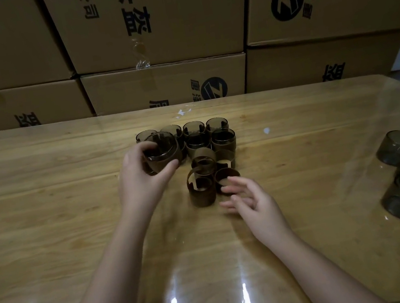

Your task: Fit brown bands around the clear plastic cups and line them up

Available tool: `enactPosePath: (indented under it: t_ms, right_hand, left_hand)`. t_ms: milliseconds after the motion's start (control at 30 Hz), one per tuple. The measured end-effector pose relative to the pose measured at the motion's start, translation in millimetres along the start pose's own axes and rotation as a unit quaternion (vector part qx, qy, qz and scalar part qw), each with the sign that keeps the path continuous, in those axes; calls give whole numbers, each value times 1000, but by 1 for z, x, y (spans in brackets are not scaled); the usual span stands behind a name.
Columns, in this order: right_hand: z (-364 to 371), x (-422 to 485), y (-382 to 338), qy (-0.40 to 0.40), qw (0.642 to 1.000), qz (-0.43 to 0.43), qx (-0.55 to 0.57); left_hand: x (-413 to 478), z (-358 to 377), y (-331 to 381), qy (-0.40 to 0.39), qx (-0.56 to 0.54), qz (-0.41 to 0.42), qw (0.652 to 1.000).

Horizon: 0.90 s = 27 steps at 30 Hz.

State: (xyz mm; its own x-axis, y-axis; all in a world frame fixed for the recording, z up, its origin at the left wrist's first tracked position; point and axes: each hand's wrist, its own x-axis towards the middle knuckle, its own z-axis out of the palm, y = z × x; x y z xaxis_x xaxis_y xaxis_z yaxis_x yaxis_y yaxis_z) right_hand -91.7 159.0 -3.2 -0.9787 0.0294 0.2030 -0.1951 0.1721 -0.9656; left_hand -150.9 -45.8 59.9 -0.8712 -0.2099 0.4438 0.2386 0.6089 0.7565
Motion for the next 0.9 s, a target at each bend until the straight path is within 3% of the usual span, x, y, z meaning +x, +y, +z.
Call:
enactPosePath:
  t_ms: [267,533,900]
  right_hand:
    - [-4,8,4,20,997,60,52]
    - [-3,8,6,12,997,66,43]
    - [-6,7,1,5,996,79,45]
  left_hand:
    - [30,31,-26,-84,250,70,962]
    - [28,40,-44,-136,345,92,924]
    - [4,40,-52,-66,270,84,957]
